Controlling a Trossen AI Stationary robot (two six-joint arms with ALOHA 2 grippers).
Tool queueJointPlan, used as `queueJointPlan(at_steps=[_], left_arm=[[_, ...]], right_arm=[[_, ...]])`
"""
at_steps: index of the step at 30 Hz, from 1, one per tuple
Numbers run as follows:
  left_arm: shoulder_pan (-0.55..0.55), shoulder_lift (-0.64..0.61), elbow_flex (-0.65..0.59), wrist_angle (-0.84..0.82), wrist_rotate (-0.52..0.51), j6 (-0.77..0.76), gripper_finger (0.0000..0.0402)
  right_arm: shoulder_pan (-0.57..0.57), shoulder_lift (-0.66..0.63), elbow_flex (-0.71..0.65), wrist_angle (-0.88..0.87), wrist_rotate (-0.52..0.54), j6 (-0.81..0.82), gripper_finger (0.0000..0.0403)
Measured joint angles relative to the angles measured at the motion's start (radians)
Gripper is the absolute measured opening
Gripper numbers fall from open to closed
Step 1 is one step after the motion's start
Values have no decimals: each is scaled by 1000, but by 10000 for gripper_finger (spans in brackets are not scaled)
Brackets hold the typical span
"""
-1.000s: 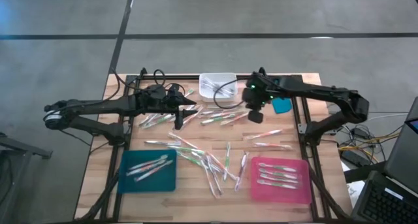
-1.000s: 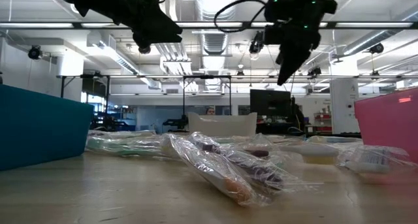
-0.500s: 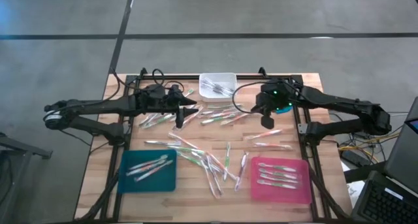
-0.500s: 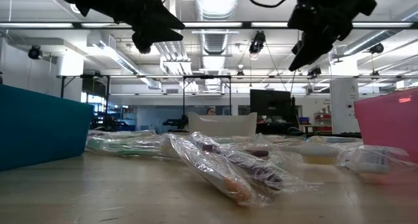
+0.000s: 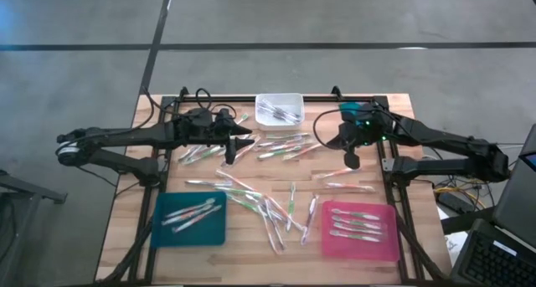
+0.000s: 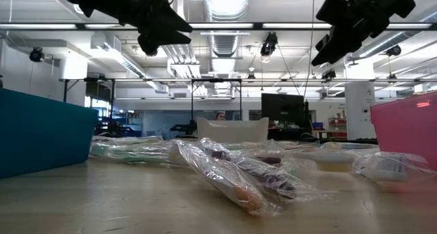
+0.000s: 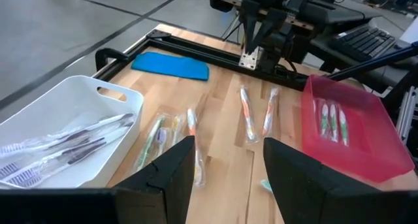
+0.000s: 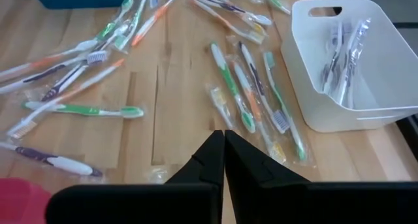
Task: Pick & Place Toothbrushes
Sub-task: Put the orange toothbrush into the blue bin
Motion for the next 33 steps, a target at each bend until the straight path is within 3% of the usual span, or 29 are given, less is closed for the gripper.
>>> queueJointPlan(at_steps=[9,33], left_arm=[[0,1,0,-17,0,62,186],[0,1,0,-16,0,69,186]], right_arm=[[0,-72,-36,0,11,23,8],[1,-60,-36,11,12,111,8]])
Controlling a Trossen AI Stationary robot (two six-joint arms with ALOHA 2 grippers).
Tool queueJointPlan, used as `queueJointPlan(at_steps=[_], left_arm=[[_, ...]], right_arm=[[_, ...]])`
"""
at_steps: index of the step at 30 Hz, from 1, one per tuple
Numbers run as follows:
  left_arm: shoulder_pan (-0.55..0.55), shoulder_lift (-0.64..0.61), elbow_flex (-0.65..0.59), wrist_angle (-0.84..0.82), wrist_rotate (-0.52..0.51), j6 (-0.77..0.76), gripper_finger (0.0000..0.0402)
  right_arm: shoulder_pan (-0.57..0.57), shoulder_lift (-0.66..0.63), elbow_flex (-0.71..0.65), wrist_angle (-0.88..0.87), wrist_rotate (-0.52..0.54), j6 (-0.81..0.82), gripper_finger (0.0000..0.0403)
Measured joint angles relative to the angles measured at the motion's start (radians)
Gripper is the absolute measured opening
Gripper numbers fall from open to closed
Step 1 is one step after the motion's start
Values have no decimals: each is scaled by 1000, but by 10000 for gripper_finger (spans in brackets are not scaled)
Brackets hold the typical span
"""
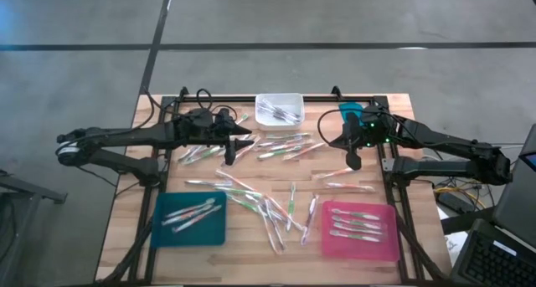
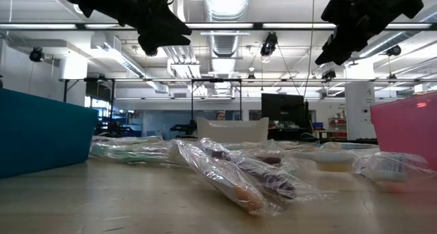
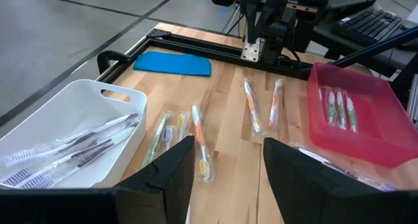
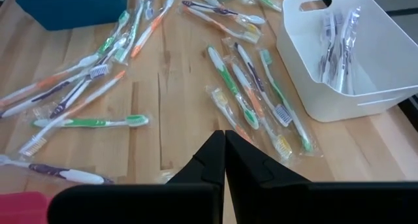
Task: Pick & Place Toothbrushes
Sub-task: Put the orange toothbrush into the blue bin
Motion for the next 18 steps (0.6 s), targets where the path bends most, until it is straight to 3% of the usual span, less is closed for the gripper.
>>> queueJointPlan(at_steps=[18], left_arm=[[0,0,0,0,0,6,186]], right_arm=[[-1,0,0,0,0,0,8]])
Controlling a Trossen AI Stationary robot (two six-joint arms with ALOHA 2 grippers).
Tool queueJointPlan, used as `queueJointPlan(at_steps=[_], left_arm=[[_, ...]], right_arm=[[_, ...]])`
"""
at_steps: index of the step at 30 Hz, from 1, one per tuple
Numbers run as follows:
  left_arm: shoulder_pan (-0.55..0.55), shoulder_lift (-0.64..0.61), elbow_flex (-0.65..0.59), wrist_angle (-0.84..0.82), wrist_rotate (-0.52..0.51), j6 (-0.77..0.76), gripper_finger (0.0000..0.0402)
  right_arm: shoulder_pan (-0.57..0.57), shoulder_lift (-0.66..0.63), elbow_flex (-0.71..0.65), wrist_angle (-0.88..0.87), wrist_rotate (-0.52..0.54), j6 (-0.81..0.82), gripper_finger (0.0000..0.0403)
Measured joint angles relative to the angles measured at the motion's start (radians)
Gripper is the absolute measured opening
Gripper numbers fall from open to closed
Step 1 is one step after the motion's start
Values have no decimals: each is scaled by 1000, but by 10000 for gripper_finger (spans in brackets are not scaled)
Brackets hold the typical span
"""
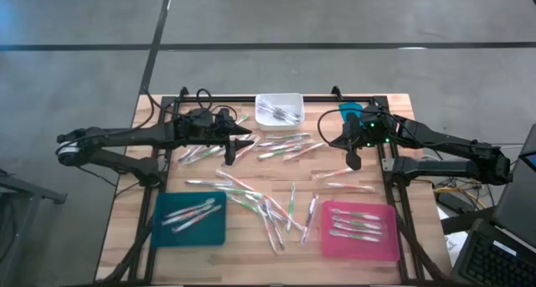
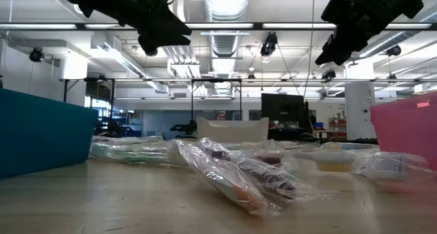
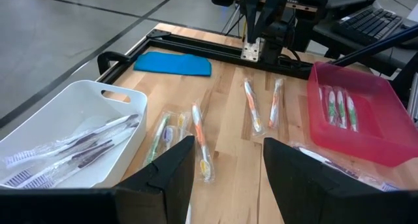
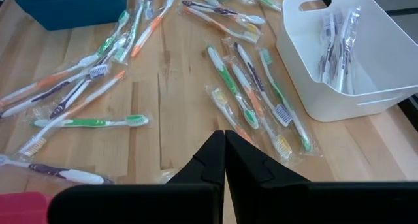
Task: Pick & Place Toothbrushes
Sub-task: Put the orange toothbrush into the blue bin
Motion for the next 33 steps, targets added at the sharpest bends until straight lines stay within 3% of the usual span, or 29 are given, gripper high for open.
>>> queueJointPlan(at_steps=[25,33], left_arm=[[0,0,0,-12,5,-39,186],[0,-1,44,-227,5,-63,186]], right_arm=[[1,0,0,0,0,2,8],[1,0,0,0,0,0,8]])
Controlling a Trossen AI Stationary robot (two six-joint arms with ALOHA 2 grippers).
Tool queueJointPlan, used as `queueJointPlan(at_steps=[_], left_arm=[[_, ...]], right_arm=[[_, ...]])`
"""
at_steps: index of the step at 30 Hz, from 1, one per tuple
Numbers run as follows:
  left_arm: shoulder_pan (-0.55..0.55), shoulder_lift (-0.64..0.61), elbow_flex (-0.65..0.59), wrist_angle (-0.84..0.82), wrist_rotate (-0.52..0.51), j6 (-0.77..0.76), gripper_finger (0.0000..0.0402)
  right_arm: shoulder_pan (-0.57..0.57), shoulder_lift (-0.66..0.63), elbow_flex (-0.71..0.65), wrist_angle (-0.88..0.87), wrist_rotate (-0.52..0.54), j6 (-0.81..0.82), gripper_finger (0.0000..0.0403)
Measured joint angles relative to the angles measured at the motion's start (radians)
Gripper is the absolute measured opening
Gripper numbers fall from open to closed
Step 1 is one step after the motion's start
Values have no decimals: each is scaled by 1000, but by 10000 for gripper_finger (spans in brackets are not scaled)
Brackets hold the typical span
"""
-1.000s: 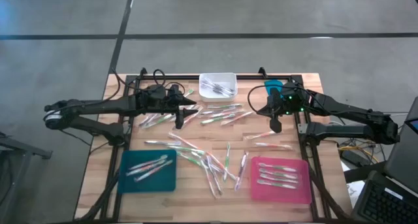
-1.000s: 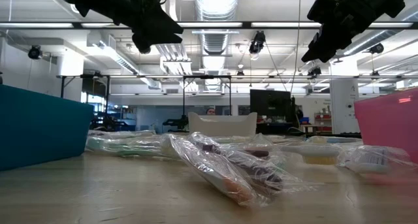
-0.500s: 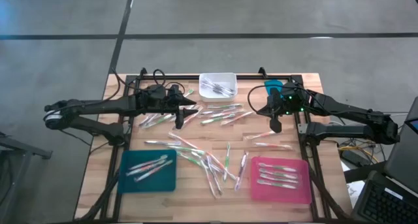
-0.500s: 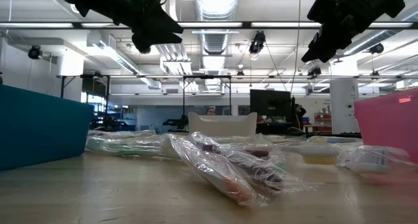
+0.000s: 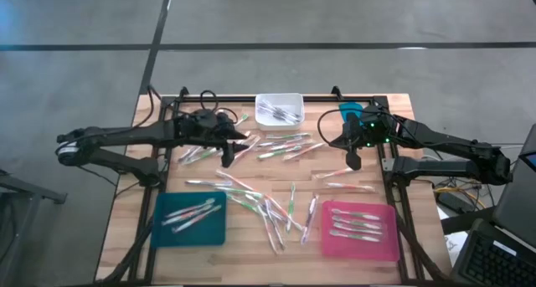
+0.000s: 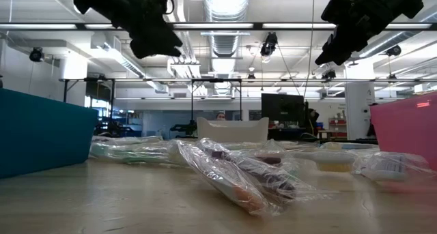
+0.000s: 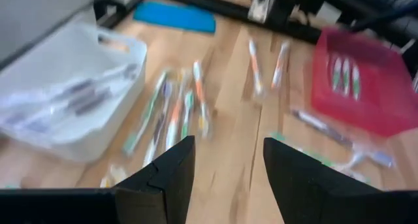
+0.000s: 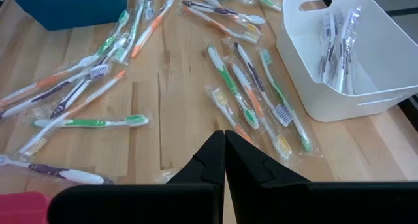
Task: Pick & Place Toothbrushes
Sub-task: Put the orange toothbrush into the blue bin
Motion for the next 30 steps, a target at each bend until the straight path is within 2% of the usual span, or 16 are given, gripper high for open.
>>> queueJointPlan(at_steps=[5,18,30], left_arm=[[0,0,20,-119,0,-2,186],[0,0,23,-271,-1,13,186],[-2,0,23,-348,-2,67,185]], right_arm=[[0,1,0,16,0,1,8],[0,1,0,17,0,3,8],[-1,1,0,17,0,2,8]])
